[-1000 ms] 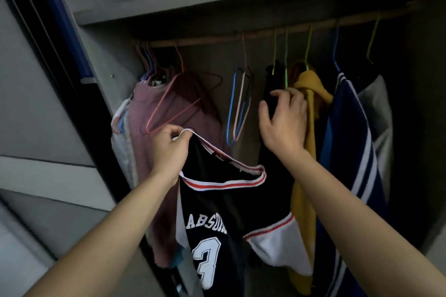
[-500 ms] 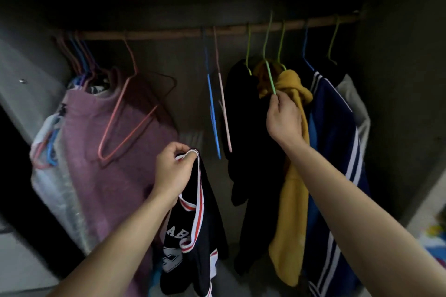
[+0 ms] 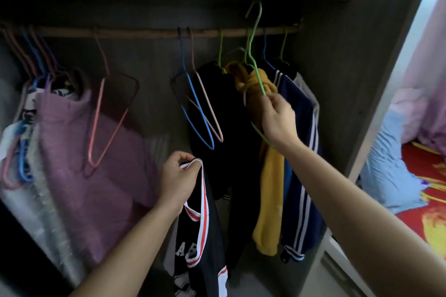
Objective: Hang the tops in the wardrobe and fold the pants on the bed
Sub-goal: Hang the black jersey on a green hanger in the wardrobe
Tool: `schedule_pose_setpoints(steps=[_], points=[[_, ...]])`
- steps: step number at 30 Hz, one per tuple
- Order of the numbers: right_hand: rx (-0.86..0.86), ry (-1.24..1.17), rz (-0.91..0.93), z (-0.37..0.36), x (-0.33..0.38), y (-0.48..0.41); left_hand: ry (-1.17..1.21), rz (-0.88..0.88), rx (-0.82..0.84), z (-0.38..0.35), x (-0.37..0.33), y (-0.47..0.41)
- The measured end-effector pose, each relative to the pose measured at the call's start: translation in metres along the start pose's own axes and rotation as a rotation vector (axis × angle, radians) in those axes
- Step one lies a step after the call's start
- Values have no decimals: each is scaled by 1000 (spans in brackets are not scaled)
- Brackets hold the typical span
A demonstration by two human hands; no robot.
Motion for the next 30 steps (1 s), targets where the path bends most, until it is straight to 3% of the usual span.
schedule_pose_setpoints(steps=[9,17,25,30], points=[[-115,-24,149,64,-64,107,-41,-28,-10,-22,-30,28],[42,-115,-9,91,-87,115,-272,11,51,-50,-24,46],[418,-86,-296,115,-100,142,-673,90,89,-71,8,51],[730,-5,-404,125,-96,161,-760,103,110,-77,15,55]])
Point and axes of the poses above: each hand's wrist, its own y-axis away from the middle knuckle, its own z-axis out of the back of the hand, x = y × z, the point moved 6 cm from there along -y, towards the middle knuckle, and after that the axes turned 2 degrees about z, right-handed, at the moved point
